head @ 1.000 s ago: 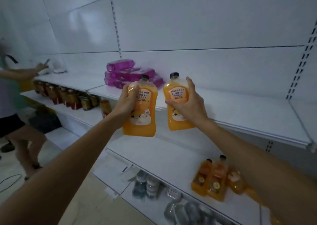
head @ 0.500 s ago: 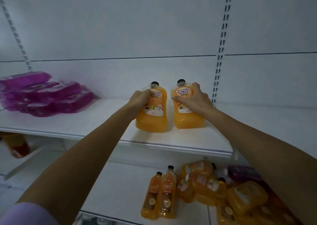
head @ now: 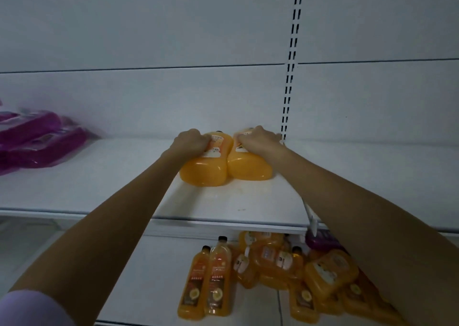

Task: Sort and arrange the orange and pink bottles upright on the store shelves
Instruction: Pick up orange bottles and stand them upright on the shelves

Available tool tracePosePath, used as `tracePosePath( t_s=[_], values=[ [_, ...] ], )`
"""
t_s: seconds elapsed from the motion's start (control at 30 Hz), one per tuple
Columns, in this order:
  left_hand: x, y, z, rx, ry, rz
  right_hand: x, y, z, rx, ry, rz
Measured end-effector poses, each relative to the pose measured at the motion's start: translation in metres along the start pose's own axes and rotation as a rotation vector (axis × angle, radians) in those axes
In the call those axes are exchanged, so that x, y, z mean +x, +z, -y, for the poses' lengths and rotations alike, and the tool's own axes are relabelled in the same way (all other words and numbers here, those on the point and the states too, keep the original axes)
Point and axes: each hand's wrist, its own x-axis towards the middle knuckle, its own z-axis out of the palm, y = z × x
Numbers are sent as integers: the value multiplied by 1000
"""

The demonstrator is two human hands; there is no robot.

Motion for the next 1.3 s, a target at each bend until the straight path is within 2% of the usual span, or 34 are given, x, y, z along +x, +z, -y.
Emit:
tracePosePath(
  t_s=[0.13,0.2,0.27,0.33,0.43,0.7,0.87,1.1,1.3],
  values=[
    [-17,-4,7,-47,56,-50,0,-4,-2,9,-7,-76],
    [-36,-10,13,-79,119,-99,-6,-8,-4,35,-58,-185],
    [-58,-17,18,-108,171,-105,-18,-10,-3,28,-192,-301],
    [-79,-25,22,-113,200,-109,-33,-10,3,16,-352,-339],
    [-109,-35,30,-99,202,-133,-58,-7,16,4,-505,-337],
    [-218,-38,90,-101,130,-320,-157,29,35,82,-746,-282],
    [-278,-12,130,-107,46,-305,-219,70,12,70,-940,-226],
    [-308,44,153,-122,-28,-200,-232,112,-56,-8,-710,22],
    [-271,96,177,-166,-67,-100,-187,152,-105,23,-417,120]
  ],
)
